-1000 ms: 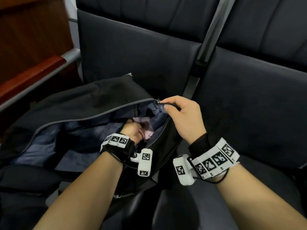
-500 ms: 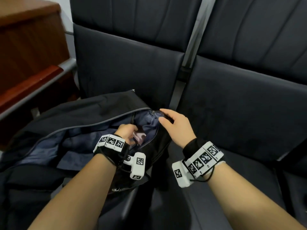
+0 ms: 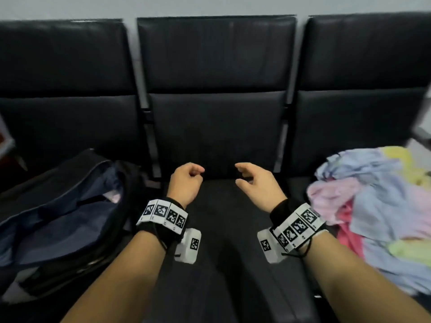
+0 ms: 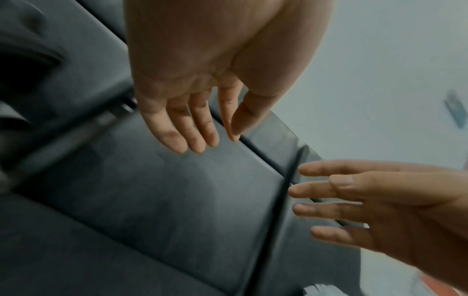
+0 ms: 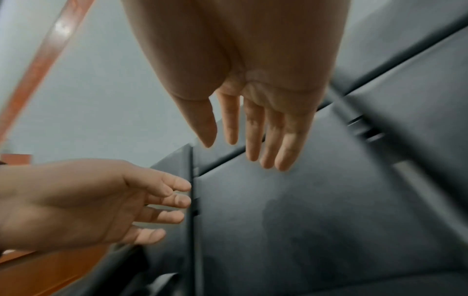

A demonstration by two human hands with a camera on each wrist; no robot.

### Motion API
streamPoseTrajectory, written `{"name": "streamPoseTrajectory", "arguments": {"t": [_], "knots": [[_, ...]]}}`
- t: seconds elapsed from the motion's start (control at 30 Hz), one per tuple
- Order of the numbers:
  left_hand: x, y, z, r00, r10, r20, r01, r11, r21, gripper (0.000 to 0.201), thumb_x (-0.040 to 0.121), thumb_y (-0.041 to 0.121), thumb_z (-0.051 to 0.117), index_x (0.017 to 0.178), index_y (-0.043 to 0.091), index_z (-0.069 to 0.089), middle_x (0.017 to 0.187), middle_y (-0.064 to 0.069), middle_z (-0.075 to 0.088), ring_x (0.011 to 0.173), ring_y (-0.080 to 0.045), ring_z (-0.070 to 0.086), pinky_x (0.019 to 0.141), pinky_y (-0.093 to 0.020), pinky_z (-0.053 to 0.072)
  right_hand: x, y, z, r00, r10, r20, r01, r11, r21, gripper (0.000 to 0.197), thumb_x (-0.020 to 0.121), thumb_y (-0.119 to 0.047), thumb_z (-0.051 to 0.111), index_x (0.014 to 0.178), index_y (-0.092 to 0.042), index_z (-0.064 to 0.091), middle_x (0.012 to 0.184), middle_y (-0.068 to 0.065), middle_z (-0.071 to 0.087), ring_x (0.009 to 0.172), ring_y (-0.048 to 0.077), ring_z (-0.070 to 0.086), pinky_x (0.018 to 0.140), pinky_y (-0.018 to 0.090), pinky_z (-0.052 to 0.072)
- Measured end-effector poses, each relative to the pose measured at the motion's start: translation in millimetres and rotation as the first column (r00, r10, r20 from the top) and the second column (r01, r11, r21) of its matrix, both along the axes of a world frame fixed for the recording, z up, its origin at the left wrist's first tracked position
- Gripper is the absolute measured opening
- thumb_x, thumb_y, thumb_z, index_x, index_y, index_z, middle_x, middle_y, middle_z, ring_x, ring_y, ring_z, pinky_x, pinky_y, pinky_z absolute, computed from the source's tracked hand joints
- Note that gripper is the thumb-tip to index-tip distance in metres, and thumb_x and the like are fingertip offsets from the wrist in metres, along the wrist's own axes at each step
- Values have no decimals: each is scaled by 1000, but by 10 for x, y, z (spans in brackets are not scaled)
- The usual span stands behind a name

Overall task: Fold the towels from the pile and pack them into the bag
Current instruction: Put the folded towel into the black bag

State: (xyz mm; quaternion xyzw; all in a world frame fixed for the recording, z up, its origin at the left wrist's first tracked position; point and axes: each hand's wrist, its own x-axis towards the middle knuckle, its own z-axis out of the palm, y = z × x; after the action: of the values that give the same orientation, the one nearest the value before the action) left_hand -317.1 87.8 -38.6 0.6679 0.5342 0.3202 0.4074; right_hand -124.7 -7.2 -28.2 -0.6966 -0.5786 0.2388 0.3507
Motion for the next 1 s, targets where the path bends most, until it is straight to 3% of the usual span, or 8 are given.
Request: {"name": "streamPoseTrajectory", "arguments": {"t": [0.17, 0.3, 0.43, 0.57, 0.7, 0.87, 0.93, 1.0], "knots": [[1452, -586, -254, 954, -285, -99, 281, 958, -51, 24, 88, 4, 61, 97, 24, 71, 103, 2, 69, 99, -14, 64, 82, -22, 46, 1299, -937, -230, 971, -234, 44, 236, 971, -39, 48, 89, -17, 65, 136, -18, 55, 129, 4, 63, 118, 18, 59, 102, 30, 45], [2430, -1001, -483, 907, -394, -150, 385, 919, -88, 26, 84, 1, 62, 103, 15, 73, 103, -3, 71, 99, -18, 65, 92, -26, 49, 2187, -1515, -528, 913, -381, 148, 394, 917, -71, 47, 87, -9, 62, 133, -12, 59, 132, 10, 61, 121, 29, 55, 104, 38, 41], [3106, -1296, -711, 871, -473, -134, 457, 879, -137, 28, 83, -5, 60, 101, 11, 72, 98, -3, 71, 99, -20, 68, 87, -20, 47, 2855, -1817, -859, 851, -421, 314, 486, 858, -168, 49, 89, -10, 60, 137, -16, 55, 138, 7, 53, 124, 32, 47, 103, 40, 40], [3434, -1440, -908, 866, -483, -127, 462, 871, -165, 29, 82, -7, 59, 100, 11, 72, 108, -9, 71, 101, -21, 67, 89, -23, 49, 3136, -1897, -1146, 815, -425, 393, 545, 792, -274, 55, 87, -21, 65, 140, -16, 50, 137, 10, 45, 127, 32, 42, 100, 41, 44], [3516, -1463, -1013, 863, -482, -149, 459, 873, -166, 28, 84, -7, 58, 103, 10, 72, 108, -7, 70, 101, -19, 66, 89, -21, 49, 3284, -1898, -1288, 716, -611, 338, 679, 722, -131, 56, 83, -14, 68, 136, -13, 51, 126, 17, 46, 115, 38, 50, 91, 47, 49], [3503, -1497, -1005, 854, -492, -166, 470, 869, -157, 27, 85, -5, 59, 104, 9, 72, 109, -6, 70, 101, -17, 66, 89, -20, 49, 3472, -1950, -1299, 663, -659, 355, 737, 659, -154, 21, 93, -17, 58, 113, -13, 64, 111, 14, 61, 105, 36, 56, 79, 42, 48], [3482, -1527, -958, 855, -495, -154, 474, 867, -157, 27, 85, -5, 60, 104, 10, 72, 109, -6, 70, 101, -18, 66, 88, -20, 49, 3463, -1976, -1234, 677, -696, 239, 733, 667, -136, 13, 93, -15, 59, 102, -10, 67, 100, 11, 67, 96, 33, 60, 73, 35, 46], [3433, -1583, -874, 855, -506, -118, 487, 860, -154, 26, 84, -4, 64, 104, 11, 71, 108, -5, 69, 100, -22, 66, 87, -21, 50, 3331, -1970, -1082, 698, -716, -6, 714, 697, -62, 3, 91, -12, 62, 90, -11, 64, 81, 4, 65, 80, 27, 60, 65, 29, 38]]}}
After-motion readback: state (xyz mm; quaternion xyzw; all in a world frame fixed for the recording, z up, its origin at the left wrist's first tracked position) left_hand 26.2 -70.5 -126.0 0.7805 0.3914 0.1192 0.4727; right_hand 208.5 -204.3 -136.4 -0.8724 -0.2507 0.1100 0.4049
